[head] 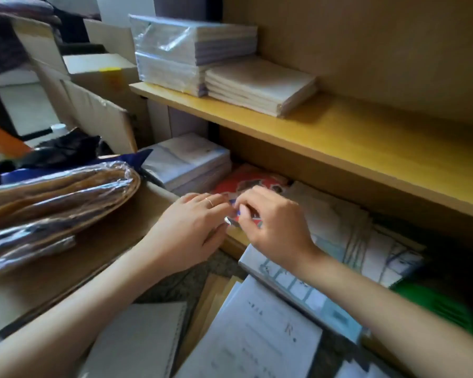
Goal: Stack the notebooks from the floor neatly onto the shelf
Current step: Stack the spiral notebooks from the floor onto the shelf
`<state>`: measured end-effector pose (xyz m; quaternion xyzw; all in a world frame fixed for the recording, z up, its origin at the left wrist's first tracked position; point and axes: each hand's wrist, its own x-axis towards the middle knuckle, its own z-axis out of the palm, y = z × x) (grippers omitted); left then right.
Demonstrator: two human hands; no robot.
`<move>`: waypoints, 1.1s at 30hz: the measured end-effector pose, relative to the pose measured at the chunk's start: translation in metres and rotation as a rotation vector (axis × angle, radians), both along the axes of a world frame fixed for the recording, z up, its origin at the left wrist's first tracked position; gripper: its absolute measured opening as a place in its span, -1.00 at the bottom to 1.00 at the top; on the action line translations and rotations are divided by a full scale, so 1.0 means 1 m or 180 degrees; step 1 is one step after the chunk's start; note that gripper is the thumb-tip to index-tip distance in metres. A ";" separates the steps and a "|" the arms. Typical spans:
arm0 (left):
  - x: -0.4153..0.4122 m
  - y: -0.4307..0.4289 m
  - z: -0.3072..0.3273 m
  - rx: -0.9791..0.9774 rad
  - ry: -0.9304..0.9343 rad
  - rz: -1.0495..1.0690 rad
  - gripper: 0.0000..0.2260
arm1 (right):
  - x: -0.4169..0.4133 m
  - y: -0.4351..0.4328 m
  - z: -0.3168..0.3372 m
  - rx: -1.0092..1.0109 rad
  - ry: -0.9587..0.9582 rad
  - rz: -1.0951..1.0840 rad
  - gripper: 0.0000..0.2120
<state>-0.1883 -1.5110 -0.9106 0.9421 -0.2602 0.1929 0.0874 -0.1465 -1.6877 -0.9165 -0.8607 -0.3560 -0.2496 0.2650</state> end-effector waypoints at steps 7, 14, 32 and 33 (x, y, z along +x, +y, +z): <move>-0.089 0.029 -0.129 0.0061 0.2299 0.1177 -0.57 | -0.071 0.005 -0.121 -0.0773 0.2993 0.0600 -0.81; -0.148 0.062 -0.211 -0.0966 0.2761 0.3295 -0.20 | -0.120 0.011 -0.160 0.0252 0.5424 0.0335 -0.69; -0.155 0.107 -0.210 -0.3354 0.3057 0.4021 -0.57 | -0.137 0.035 -0.173 0.0826 0.6237 0.0173 -0.60; -0.153 0.107 -0.213 -0.3363 0.2955 0.4065 -0.61 | -0.137 0.035 -0.173 0.0856 0.6260 0.0185 -0.61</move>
